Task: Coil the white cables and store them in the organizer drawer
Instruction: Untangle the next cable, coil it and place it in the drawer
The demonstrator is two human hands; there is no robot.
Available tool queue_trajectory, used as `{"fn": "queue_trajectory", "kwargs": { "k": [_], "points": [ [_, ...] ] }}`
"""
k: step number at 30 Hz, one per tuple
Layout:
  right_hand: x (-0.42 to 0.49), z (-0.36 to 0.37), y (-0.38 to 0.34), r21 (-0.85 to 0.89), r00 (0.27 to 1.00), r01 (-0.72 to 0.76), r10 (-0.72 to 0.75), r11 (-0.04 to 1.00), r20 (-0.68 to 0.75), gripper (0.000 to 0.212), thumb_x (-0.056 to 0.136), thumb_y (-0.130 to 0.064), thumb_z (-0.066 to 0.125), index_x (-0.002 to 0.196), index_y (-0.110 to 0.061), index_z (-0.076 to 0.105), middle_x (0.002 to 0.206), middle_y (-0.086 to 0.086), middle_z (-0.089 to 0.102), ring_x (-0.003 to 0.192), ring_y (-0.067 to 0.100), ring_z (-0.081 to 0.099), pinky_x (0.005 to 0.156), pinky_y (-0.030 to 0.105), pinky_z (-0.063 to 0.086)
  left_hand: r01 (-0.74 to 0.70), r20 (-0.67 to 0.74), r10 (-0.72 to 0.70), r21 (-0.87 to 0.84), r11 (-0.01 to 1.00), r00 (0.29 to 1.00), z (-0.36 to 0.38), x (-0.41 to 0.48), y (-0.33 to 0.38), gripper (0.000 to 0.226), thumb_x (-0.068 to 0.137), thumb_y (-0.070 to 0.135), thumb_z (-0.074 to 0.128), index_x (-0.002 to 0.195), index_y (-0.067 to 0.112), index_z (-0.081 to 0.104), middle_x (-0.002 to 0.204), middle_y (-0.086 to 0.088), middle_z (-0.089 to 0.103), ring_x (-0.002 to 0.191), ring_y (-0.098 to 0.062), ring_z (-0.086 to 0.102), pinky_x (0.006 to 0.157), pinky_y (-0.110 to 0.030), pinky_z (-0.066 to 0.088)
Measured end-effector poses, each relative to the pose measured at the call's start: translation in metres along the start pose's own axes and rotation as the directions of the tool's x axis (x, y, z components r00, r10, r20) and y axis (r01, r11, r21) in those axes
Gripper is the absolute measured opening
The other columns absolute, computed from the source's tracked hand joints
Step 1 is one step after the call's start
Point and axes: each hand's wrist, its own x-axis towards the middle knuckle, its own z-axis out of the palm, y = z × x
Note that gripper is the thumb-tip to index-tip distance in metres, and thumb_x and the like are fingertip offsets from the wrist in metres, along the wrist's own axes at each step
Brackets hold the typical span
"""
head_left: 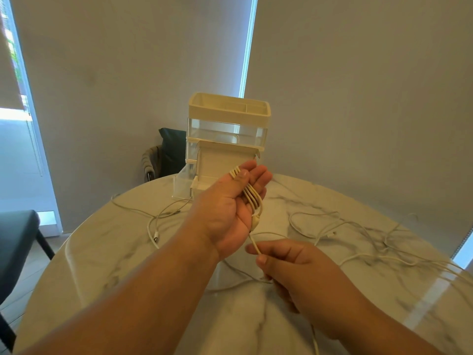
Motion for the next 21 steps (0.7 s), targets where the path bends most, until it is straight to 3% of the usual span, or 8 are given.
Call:
{"fn": "queue_trajectory", "kwargs": {
  "k": [2,4,7,11,15,18,20,21],
  "points": [
    [0.0,-0.001,-0.001,-0.072,0.996,0.075,-0.078,0.995,-0.045,0.028,0.093,-0.014,0.063,0.09,-0.037,0.078,0.06,-0.017,0.061,0.045,-0.003,0.05,0.048,0.01,0.033,-0.002,-0.024,0.003,0.032,0.999,1.0,-0.002,0.001,-0.001,0.023,0.103,0.008,0.041,0.111,0.007,0.062,0.1,-0.008,0.076,0.098,-0.018,0.073,0.097,-0.031,0.05],
    [-0.001,-0.003,-0.002,-0.119,0.984,0.108,-0.123,0.987,-0.132,0.023,0.093,-0.018,0.064,0.091,-0.036,0.078,0.057,-0.021,0.06,0.048,-0.005,0.052,0.055,0.015,0.033,0.001,-0.012,0.0,0.051,0.999,1.0,-0.001,0.0,-0.002,0.023,0.102,0.008,0.041,0.113,0.006,0.062,0.105,-0.01,0.075,0.101,-0.02,0.072,0.096,-0.032,0.051],
    [-0.002,-0.01,-0.005,-0.143,0.955,0.117,-0.151,0.983,-0.256,0.013,0.09,-0.021,0.067,0.086,-0.028,0.077,0.053,-0.018,0.06,0.045,-0.003,0.051,0.052,0.016,0.034,0.005,0.018,-0.007,0.1,0.995,1.0,0.002,-0.002,-0.004,0.023,0.102,0.006,0.042,0.112,0.004,0.062,0.109,-0.014,0.073,0.103,-0.022,0.071,0.095,-0.032,0.053],
    [-0.004,-0.017,-0.011,-0.285,0.909,0.164,-0.257,0.944,-0.329,0.016,0.089,-0.022,0.066,0.078,-0.029,0.074,0.07,-0.016,0.07,0.062,-0.003,0.061,0.053,0.008,0.04,-0.004,0.11,-0.027,0.278,0.961,0.994,0.005,-0.007,-0.009,0.021,0.098,0.004,0.046,0.108,0.005,0.065,0.105,-0.011,0.075,0.103,-0.021,0.071,0.088,-0.028,0.057],
    [-0.002,-0.021,-0.011,-0.387,0.886,0.152,-0.299,0.91,-0.356,0.015,0.09,-0.025,0.066,0.079,-0.032,0.073,0.08,-0.021,0.071,0.077,-0.003,0.063,0.064,0.016,0.046,-0.14,0.181,0.033,0.621,0.771,0.983,0.004,-0.011,-0.017,0.02,0.099,0.01,0.052,0.109,0.015,0.068,0.105,0.001,0.076,0.102,-0.01,0.07,0.087,-0.024,0.055],
    [-0.002,-0.02,-0.011,-0.395,0.887,0.149,-0.299,0.906,-0.351,0.014,0.089,-0.024,0.066,0.081,-0.032,0.074,0.079,-0.021,0.071,0.077,-0.002,0.064,0.068,0.019,0.049,-0.22,0.205,0.101,0.72,0.659,0.974,0.002,-0.012,-0.023,0.02,0.098,0.014,0.056,0.111,0.02,0.069,0.104,0.007,0.075,0.1,-0.004,0.07,0.082,-0.019,0.056],
    [-0.001,-0.022,-0.011,-0.42,0.895,0.135,-0.292,0.897,-0.337,0.012,0.089,-0.025,0.067,0.083,-0.033,0.074,0.077,-0.018,0.071,0.073,0.0,0.064,0.067,0.023,0.052,-0.217,0.164,0.143,0.683,0.698,0.976,0.002,-0.011,-0.023,0.019,0.096,0.015,0.057,0.11,0.019,0.069,0.103,0.005,0.076,0.101,-0.007,0.07,0.09,-0.028,0.054],
    [-0.002,-0.024,-0.011,-0.436,0.905,0.12,-0.279,0.892,-0.322,0.01,0.088,-0.027,0.068,0.083,-0.033,0.074,0.075,-0.014,0.071,0.069,0.003,0.063,0.065,0.026,0.053,-0.183,0.103,0.151,0.612,0.77,0.983,0.002,-0.009,-0.022,0.018,0.096,0.014,0.057,0.109,0.017,0.069,0.102,0.001,0.076,0.101,-0.011,0.071,0.091,-0.031,0.054]
  ]
}}
